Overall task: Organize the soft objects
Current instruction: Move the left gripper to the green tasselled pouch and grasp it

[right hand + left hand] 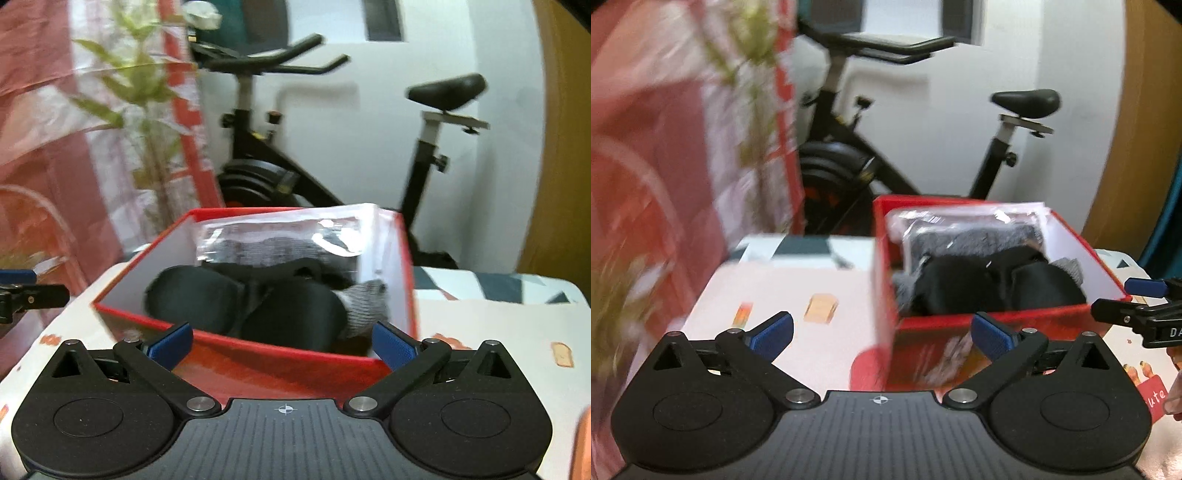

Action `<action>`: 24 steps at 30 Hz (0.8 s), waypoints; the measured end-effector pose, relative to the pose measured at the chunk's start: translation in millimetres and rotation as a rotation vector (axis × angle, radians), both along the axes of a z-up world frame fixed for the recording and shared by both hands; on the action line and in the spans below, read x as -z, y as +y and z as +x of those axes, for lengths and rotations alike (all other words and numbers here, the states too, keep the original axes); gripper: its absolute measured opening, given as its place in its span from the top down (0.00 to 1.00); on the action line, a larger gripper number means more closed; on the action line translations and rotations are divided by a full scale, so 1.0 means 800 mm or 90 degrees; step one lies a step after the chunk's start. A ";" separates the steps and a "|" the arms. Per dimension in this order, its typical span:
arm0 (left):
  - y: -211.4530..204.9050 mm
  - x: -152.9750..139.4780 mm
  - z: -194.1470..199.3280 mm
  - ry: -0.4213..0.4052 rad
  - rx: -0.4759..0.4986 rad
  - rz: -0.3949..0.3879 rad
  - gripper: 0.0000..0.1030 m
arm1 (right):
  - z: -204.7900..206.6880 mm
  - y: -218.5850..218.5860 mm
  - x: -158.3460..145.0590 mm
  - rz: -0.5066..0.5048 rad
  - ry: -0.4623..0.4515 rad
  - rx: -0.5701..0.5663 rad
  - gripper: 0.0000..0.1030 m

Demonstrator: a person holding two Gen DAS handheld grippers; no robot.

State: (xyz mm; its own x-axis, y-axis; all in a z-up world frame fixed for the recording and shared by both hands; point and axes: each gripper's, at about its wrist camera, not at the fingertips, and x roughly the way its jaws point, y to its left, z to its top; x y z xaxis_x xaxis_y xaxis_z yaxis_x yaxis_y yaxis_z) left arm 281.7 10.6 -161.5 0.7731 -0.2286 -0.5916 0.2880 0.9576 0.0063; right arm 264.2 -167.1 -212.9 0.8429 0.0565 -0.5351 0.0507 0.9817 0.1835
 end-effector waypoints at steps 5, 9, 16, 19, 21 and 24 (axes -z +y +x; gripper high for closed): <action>0.051 0.029 -0.034 0.046 -0.061 -0.034 0.00 | -0.002 0.036 0.010 -0.008 -0.011 -0.081 0.00; 0.084 0.055 -0.054 0.073 -0.106 -0.039 0.00 | 0.003 0.068 0.024 -0.013 0.001 -0.130 0.00; 0.124 0.083 -0.065 0.098 -0.188 -0.073 0.00 | 0.008 0.120 0.059 -0.039 0.030 -0.207 0.03; 0.131 0.093 -0.065 0.110 -0.197 -0.082 0.04 | 0.010 0.139 0.075 -0.058 0.048 -0.232 0.06; 0.135 0.098 -0.064 0.111 -0.193 -0.088 0.11 | 0.010 0.146 0.083 -0.059 0.058 -0.242 0.06; 0.142 0.107 -0.062 0.118 -0.193 -0.098 0.23 | 0.008 0.149 0.092 -0.054 0.071 -0.247 0.07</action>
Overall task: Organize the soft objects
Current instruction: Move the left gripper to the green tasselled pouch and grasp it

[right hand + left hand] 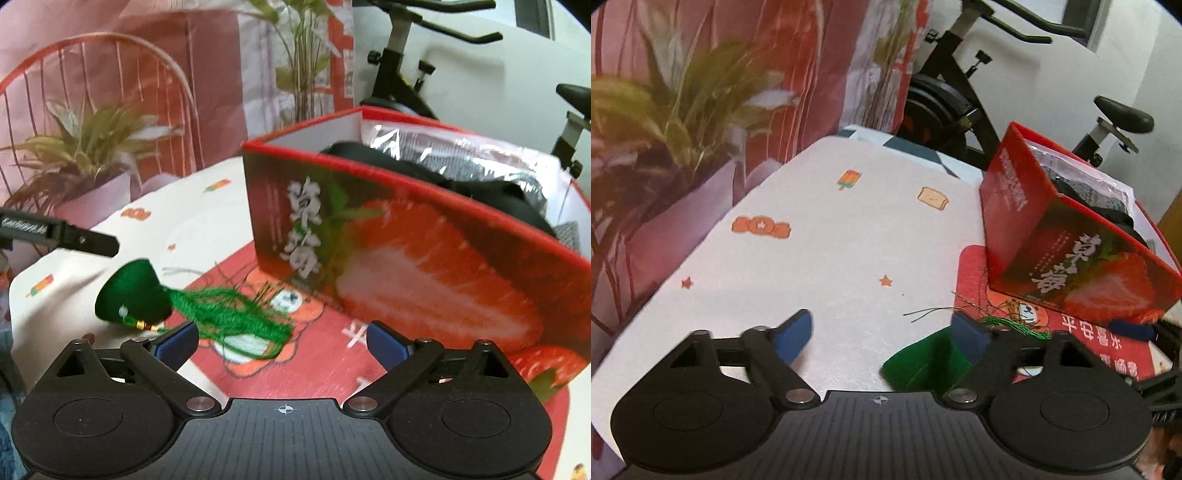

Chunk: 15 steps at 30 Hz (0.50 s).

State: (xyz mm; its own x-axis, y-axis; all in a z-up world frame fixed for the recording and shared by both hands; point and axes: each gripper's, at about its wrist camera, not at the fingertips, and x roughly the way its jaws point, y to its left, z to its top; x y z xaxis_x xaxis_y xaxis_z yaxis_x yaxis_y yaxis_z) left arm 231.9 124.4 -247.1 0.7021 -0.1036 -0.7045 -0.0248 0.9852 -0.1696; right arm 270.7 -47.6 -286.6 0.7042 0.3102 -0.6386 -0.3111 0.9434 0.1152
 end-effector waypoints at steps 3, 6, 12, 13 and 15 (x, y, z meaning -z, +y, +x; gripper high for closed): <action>0.007 0.010 0.005 0.009 -0.007 -0.032 0.34 | -0.002 -0.002 0.009 0.003 0.017 0.004 0.08; 0.003 0.017 0.007 0.018 0.015 -0.056 0.44 | -0.003 -0.006 0.017 0.006 0.030 0.011 0.10; -0.008 0.026 0.008 0.031 0.052 -0.117 0.44 | -0.006 -0.010 0.024 0.018 0.047 0.017 0.12; -0.011 0.027 0.007 0.034 0.060 -0.126 0.44 | -0.007 -0.010 0.024 0.019 0.048 0.015 0.14; -0.020 0.030 0.007 0.041 0.079 -0.141 0.44 | -0.008 -0.009 0.026 0.022 0.052 0.011 0.16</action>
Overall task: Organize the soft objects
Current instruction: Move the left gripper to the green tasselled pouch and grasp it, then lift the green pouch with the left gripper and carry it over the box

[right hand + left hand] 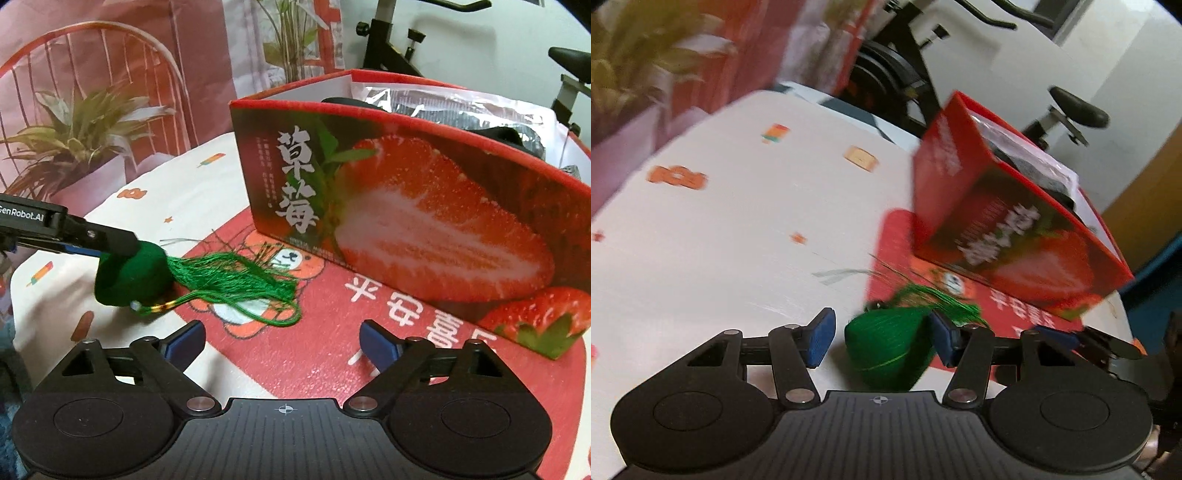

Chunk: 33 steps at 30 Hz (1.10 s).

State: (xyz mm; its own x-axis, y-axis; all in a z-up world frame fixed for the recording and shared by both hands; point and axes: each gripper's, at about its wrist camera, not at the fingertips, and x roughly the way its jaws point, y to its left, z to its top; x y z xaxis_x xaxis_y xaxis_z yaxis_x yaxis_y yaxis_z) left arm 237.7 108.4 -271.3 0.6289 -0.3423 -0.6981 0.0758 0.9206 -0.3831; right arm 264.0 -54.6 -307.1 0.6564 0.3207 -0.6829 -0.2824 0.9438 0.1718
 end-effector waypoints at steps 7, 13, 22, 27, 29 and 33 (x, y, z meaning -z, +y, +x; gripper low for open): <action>-0.042 0.015 0.003 0.026 0.067 -0.032 0.52 | -0.003 0.006 0.002 0.000 0.004 -0.021 0.22; -0.069 0.023 0.016 0.045 0.096 -0.079 0.52 | -0.005 0.013 0.002 0.005 0.010 -0.042 0.23; -0.097 0.031 0.030 0.053 0.100 -0.095 0.52 | -0.008 0.023 0.001 0.011 0.006 -0.070 0.23; -0.112 0.034 0.027 0.060 0.125 -0.100 0.52 | -0.005 0.026 0.000 0.018 -0.001 -0.079 0.34; -0.115 0.034 0.026 0.060 0.127 -0.098 0.52 | -0.007 0.024 0.001 0.018 -0.003 -0.075 0.40; -0.112 0.034 0.025 0.066 0.124 -0.106 0.53 | -0.010 0.016 -0.001 0.037 -0.005 -0.073 0.45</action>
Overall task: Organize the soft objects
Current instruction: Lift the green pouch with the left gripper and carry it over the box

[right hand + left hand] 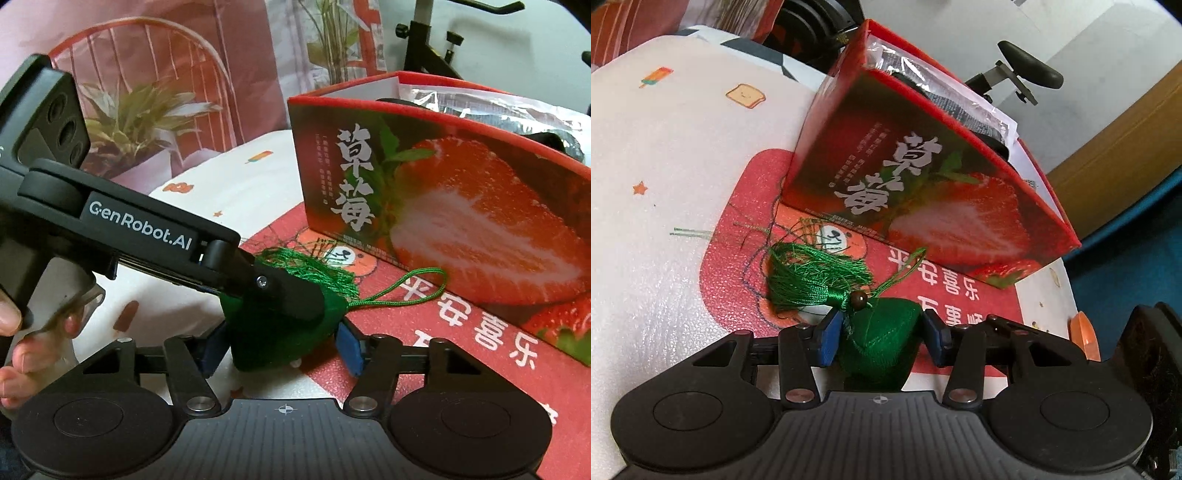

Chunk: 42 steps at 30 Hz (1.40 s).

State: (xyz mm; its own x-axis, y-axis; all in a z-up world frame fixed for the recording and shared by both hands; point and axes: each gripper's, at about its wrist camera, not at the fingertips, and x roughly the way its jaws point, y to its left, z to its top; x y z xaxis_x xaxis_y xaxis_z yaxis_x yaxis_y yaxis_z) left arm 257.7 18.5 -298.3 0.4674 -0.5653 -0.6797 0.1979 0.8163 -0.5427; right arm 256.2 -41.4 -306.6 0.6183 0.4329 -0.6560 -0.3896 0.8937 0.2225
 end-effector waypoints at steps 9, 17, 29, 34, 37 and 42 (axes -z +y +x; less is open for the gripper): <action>-0.005 -0.057 0.001 -0.061 0.006 -0.014 0.53 | -0.003 -0.014 -0.059 -0.016 -0.104 -0.011 0.45; -0.031 -0.135 0.012 -0.161 0.019 -0.013 0.53 | 0.001 -0.042 -0.133 -0.023 -0.188 0.002 0.45; -0.060 -0.219 0.034 -0.280 0.046 -0.031 0.53 | 0.025 -0.074 -0.220 -0.070 -0.318 0.006 0.45; -0.064 -0.244 0.047 -0.322 0.032 -0.052 0.52 | 0.044 -0.078 -0.251 -0.094 -0.372 -0.002 0.45; -0.066 -0.252 0.054 -0.340 0.020 -0.062 0.51 | 0.055 -0.079 -0.260 -0.112 -0.395 -0.002 0.45; -0.080 -0.254 0.067 -0.356 0.026 -0.047 0.49 | 0.074 -0.088 -0.254 -0.111 -0.398 0.010 0.45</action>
State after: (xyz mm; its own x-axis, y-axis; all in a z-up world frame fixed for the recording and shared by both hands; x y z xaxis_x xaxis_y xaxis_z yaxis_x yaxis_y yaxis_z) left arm 311.7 -45.1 -94.9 0.7221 -0.6264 -0.2935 0.5016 0.7663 -0.4015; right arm 315.0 -112.0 -103.1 0.9117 0.3402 -0.2303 -0.3852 0.9027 -0.1916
